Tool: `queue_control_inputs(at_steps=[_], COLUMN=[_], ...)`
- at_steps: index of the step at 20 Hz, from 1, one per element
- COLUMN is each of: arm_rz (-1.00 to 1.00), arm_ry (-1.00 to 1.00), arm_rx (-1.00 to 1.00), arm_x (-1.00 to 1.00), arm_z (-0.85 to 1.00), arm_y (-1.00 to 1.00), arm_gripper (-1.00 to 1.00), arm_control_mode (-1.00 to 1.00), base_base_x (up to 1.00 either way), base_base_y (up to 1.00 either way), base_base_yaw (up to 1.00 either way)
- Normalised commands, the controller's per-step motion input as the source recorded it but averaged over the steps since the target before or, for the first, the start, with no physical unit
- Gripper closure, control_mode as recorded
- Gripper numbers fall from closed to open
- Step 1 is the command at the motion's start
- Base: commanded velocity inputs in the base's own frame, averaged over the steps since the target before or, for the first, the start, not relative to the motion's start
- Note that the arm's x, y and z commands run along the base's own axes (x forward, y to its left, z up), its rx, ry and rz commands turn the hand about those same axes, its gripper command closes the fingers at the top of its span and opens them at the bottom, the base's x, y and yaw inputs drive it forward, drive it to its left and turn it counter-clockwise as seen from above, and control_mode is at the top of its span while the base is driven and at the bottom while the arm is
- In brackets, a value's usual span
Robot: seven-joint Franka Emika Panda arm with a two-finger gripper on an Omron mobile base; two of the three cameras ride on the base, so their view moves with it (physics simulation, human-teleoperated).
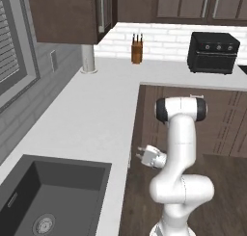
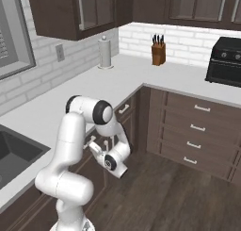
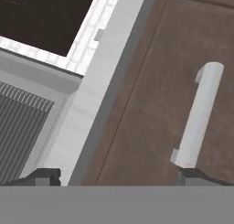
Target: Take a straw from the drawer in front and place it inside the glass cup on the dining counter.
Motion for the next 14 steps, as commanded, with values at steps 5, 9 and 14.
queue_control_inputs(at_steps=[5,9,14], arm_rz=[0.00,0.00,0.01], arm_ry=[0.05,0.06,0.06], arm_rx=[0.00,0.00,0.00], arm_x=[0.37,0.31,0.26], arm_z=[-0.11,-0.21,-0.29], arm_y=[0.19,0.16,0.18], arm_gripper=[-1.00,-1.00,-1.00], arm_control_mode=[-1.00,-1.00,-1.00], base_base_x=[0.00,0.00,0.00], base_base_y=[0.00,0.00,0.00], base_base_yaw=[0.00,0.00,0.00])
